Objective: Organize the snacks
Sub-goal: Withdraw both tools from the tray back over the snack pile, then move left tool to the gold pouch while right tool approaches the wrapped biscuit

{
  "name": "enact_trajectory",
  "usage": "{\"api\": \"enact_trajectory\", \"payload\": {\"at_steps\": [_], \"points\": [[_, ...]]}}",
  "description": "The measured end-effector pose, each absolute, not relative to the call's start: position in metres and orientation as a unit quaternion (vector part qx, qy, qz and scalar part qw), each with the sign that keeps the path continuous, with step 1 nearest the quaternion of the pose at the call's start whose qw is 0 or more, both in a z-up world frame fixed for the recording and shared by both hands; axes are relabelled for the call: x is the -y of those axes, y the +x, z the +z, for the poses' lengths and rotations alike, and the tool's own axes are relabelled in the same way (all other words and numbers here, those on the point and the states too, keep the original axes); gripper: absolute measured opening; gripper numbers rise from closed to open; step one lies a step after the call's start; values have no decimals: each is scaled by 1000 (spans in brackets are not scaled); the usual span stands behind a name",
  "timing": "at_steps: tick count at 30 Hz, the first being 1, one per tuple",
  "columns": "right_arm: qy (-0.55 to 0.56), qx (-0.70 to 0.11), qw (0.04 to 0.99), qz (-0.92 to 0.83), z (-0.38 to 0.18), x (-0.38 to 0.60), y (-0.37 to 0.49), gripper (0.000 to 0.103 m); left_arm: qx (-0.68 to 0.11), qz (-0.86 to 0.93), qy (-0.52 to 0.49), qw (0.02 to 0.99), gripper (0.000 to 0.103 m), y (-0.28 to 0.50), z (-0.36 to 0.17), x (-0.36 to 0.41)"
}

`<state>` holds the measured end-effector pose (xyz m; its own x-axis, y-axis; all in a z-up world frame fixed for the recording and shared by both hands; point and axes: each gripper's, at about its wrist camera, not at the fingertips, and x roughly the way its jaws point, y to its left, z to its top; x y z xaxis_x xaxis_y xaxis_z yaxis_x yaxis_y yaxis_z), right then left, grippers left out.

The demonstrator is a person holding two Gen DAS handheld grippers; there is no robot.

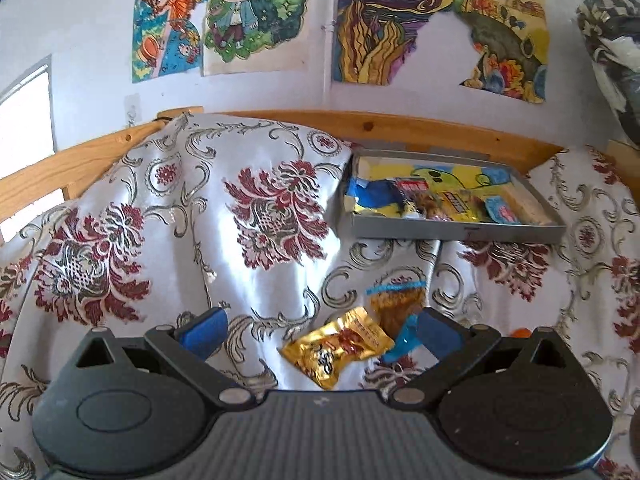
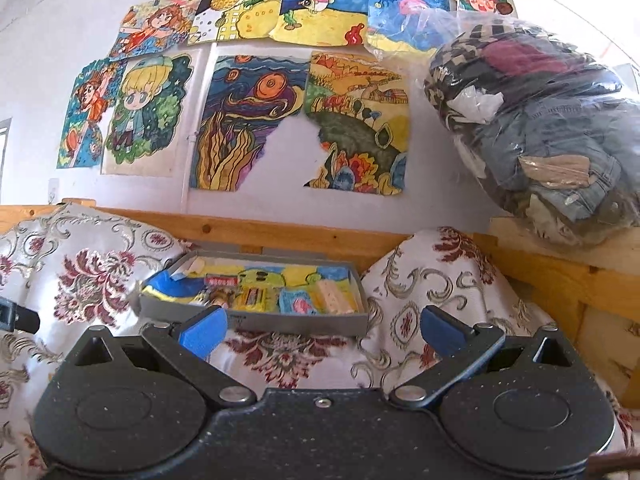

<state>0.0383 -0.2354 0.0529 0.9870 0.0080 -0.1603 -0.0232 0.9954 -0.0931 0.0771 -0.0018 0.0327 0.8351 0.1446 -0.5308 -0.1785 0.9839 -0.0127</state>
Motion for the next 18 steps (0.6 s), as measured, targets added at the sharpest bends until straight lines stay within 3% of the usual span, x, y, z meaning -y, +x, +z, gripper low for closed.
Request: {"api": "enact_trajectory", "payload": {"at_steps": [18], "points": [[-49, -139, 989, 21, 52, 211, 5, 102, -293, 83, -48, 951, 102, 41, 42, -29]]}}
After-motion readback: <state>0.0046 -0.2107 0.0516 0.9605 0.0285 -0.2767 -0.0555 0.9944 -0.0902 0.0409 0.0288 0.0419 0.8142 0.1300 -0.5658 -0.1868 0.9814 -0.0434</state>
